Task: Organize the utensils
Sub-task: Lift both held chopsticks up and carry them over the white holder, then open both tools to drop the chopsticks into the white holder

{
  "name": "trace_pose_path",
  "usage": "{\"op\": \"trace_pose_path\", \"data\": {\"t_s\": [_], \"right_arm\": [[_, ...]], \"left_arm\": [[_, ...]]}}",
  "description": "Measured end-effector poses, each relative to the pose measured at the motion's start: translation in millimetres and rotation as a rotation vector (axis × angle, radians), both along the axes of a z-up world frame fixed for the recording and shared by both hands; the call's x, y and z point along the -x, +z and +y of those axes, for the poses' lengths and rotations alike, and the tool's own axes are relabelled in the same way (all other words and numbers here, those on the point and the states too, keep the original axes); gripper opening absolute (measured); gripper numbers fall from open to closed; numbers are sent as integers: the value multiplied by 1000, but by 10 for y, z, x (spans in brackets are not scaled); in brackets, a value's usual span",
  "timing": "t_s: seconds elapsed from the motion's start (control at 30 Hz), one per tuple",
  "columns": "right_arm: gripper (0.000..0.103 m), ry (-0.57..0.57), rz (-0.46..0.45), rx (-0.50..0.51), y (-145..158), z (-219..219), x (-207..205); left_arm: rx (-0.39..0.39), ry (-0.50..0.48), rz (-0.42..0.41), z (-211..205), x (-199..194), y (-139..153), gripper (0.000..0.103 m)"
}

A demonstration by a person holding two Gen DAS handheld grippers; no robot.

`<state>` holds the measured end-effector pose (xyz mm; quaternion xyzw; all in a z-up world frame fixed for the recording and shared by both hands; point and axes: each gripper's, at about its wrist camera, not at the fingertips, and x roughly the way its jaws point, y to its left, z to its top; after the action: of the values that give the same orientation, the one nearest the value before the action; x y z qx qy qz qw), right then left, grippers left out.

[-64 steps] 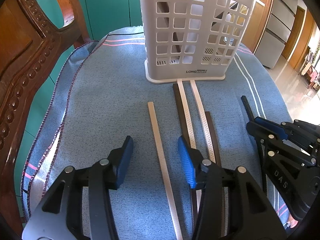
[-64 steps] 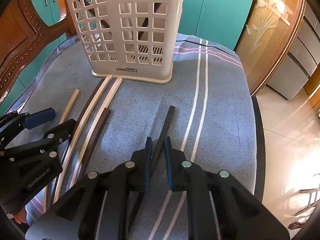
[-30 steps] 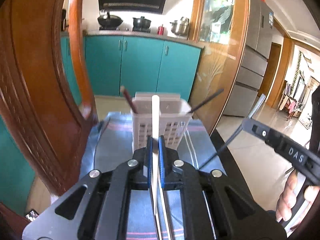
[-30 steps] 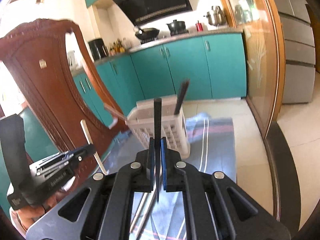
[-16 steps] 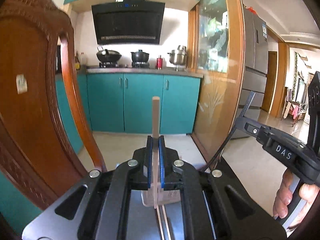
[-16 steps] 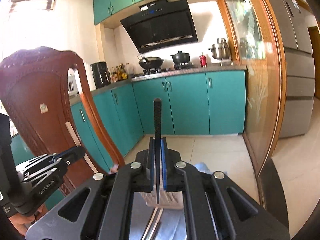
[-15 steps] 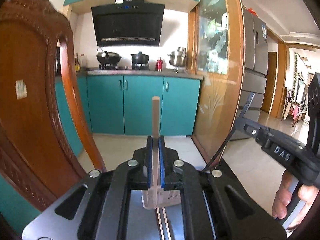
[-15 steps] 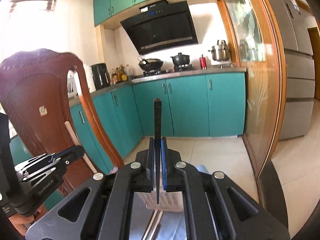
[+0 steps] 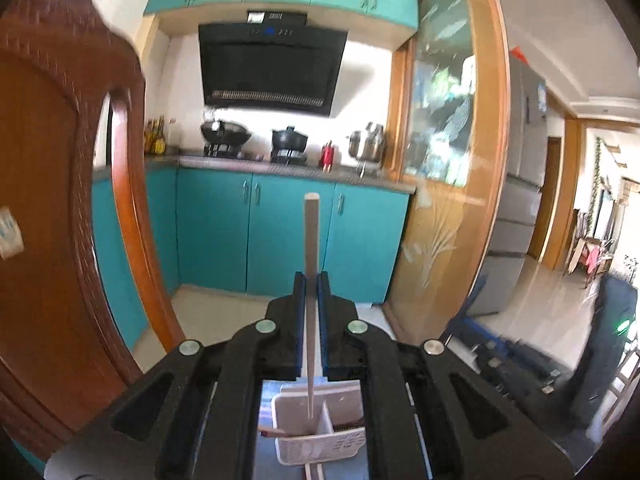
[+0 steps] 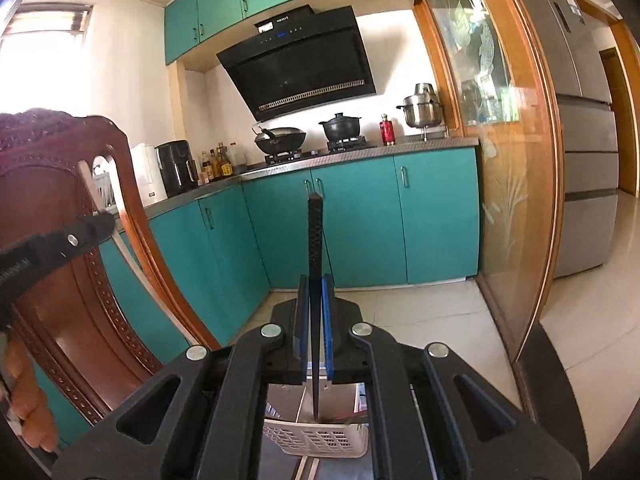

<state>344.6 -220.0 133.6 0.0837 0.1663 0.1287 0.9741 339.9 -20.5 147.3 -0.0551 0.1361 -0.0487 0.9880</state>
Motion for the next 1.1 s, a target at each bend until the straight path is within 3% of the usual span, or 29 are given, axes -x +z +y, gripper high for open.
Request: {"op": "trace_pose_path", "data": {"t_s": [0.2, 0.43, 0.5, 0.53, 0.6, 0.67, 0.77, 0.87, 0.93, 0.97, 1.03, 1.1], "right_arm": [[7, -5, -10, -11, -197, 28, -75], [7, 3, 24, 43, -524, 54, -24], [12, -9, 32, 52, -574, 34, 12], [24, -18, 32, 51, -589, 6, 53], [38, -18, 14, 26, -586, -58, 141], [38, -12, -21, 7, -550, -146, 319], [38, -6, -91, -18, -528, -298, 646], [38, 27, -120, -44, -696, -424, 1000], [39, 80, -61, -58, -924, -418, 1102], [39, 125, 30, -40, -1121, -339, 1071], [39, 208, 266, 36, -1555, -101, 876], [39, 260, 520, 95, -2032, 142, 636]], "left_arm": [[-9, 47, 99, 26, -340, -525, 7], [-26, 44, 152, -5, -414, -842, 7], [-12, 43, 158, 25, -365, -897, 7], [-9, 44, 161, 39, -324, -909, 13], [-1, 41, 146, 89, -198, -892, 27], [2, 41, 107, 136, 5, -860, 38], [-3, 43, 49, 207, 331, -875, 41], [-6, 107, 27, 273, 573, -1078, 41], [10, 98, 55, 279, 569, -1300, 41], [7, 76, 88, 259, 517, -1418, 41], [-3, 50, 208, 200, 329, -1729, 41], [24, 13, 278, 201, 202, -1988, 41]]}}
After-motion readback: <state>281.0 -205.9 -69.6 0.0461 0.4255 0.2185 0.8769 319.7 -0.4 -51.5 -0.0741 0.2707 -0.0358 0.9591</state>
